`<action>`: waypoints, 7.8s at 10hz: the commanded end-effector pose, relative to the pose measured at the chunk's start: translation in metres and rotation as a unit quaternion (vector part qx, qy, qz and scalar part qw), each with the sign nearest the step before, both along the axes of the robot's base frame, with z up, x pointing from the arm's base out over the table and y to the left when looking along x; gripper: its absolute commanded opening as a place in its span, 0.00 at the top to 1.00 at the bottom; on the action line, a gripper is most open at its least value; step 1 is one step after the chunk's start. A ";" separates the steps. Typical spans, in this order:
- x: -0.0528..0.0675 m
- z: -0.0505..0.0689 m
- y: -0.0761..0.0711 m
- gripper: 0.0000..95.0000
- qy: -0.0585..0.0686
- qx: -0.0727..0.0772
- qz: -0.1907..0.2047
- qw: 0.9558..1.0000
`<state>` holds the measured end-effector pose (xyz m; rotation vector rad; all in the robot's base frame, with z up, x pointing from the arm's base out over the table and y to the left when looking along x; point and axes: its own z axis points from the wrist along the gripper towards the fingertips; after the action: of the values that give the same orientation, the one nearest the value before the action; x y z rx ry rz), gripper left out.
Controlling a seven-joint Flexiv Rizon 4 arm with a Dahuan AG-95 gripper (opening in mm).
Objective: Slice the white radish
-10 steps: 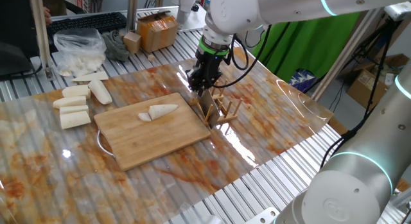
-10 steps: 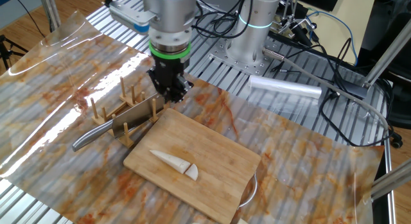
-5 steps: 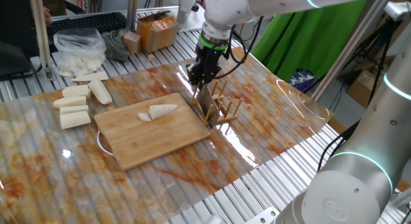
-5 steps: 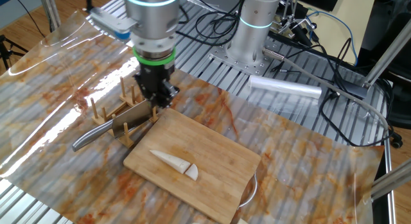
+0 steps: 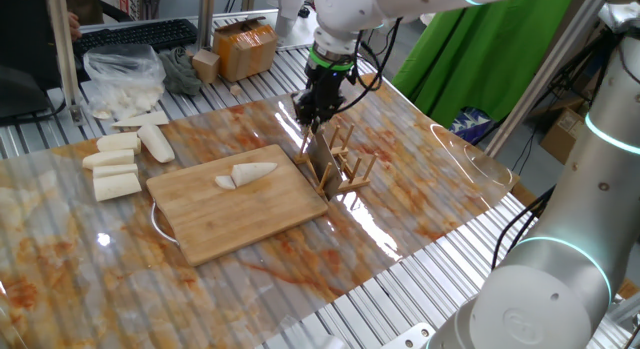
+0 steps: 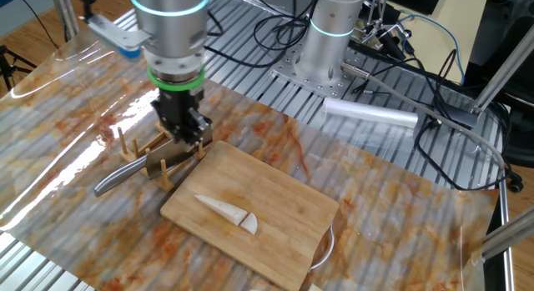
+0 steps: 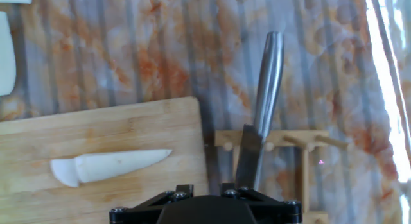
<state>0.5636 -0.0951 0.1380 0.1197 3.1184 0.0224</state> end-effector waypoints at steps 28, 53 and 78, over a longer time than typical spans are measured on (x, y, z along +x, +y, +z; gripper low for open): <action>0.004 -0.035 -0.037 0.80 -0.002 0.010 0.010 1.000; -0.002 -0.088 -0.049 0.80 -0.010 0.023 0.006 1.000; -0.002 -0.097 -0.046 0.40 -0.008 0.039 -0.024 0.999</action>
<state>0.5612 -0.1411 0.0411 0.1959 3.0983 0.1400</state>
